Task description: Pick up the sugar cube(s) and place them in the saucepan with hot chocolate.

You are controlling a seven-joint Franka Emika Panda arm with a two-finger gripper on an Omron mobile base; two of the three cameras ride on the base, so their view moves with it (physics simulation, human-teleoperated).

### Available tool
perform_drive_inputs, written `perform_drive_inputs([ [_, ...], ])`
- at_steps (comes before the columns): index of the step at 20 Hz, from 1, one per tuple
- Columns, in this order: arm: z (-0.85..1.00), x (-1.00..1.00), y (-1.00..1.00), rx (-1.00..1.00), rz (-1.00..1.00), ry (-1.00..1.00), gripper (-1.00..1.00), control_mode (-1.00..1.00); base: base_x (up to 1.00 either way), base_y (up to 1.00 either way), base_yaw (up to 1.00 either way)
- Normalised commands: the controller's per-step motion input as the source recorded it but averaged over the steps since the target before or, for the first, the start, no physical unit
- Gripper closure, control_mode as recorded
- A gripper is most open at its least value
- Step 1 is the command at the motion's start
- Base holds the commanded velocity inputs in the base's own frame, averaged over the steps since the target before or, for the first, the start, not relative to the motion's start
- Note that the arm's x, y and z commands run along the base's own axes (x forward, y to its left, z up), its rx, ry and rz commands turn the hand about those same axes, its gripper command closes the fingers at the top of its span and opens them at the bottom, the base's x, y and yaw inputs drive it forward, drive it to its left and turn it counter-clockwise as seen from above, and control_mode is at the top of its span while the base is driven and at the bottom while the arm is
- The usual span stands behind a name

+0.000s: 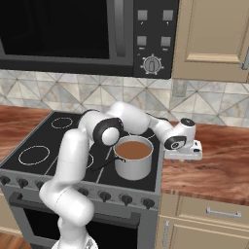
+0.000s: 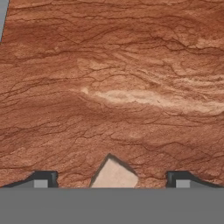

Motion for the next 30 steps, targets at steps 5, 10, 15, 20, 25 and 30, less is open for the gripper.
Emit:
perform_drive_inputs([
  [5,0.0,0.0,0.03,0.0,0.0,0.0,1.0,-1.0,0.0,0.0,0.0],
  [10,0.0,0.0,0.05,0.0,0.0,0.0,1.0,-1.0,0.0,0.0,0.0],
  [15,0.0,-0.02,0.0,0.0,0.0,0.0,1.0,-1.0,0.0,0.0,0.0],
  [20,0.25,-0.31,-0.04,0.01,0.0,-0.17,1.0,-1.0,0.0,0.0,0.0],
  [25,0.77,-0.58,-0.05,0.04,0.0,-0.37,1.0,-1.0,0.0,0.0,0.0],
  [30,0.92,-0.43,0.01,0.0,-0.01,-0.34,1.0,-1.0,0.0,0.0,0.0],
])
